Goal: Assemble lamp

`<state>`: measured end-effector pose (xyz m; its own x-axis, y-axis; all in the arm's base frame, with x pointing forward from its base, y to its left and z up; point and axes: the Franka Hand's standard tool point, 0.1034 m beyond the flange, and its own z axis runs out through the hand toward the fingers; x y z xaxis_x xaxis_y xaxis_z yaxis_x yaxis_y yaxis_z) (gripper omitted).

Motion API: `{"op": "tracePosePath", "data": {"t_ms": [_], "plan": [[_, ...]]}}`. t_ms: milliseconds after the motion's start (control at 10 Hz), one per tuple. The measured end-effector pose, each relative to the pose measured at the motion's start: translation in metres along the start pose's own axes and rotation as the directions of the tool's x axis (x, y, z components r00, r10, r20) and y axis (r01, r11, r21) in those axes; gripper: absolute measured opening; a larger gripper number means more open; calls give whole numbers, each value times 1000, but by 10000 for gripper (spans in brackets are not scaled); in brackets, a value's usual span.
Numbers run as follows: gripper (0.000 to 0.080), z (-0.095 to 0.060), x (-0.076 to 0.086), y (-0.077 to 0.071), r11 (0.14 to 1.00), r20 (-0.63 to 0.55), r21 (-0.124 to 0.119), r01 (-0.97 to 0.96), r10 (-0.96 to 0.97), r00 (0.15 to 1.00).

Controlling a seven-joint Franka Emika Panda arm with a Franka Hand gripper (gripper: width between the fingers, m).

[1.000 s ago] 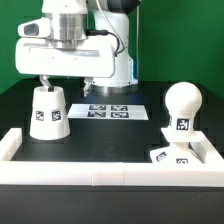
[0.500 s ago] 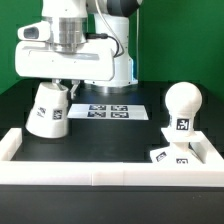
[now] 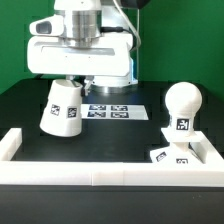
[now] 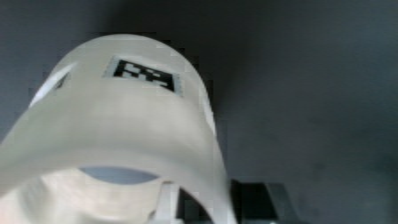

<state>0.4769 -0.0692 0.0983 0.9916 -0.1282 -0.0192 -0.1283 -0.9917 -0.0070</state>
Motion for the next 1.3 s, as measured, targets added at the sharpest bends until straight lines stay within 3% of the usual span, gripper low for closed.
{"op": "tracePosePath", "data": {"t_ms": [400, 500, 600, 1100, 1300], "plan": [[44, -51, 16, -73, 988, 49, 43, -146, 144, 988], [44, -69, 30, -86, 986, 31, 63, -156, 154, 988], [44, -75, 34, -88, 984, 17, 75, -161, 160, 987], [44, -69, 30, -87, 985, 26, 69, -160, 159, 987], [44, -91, 41, -115, 978, 43, 107, -179, 175, 984]]}}
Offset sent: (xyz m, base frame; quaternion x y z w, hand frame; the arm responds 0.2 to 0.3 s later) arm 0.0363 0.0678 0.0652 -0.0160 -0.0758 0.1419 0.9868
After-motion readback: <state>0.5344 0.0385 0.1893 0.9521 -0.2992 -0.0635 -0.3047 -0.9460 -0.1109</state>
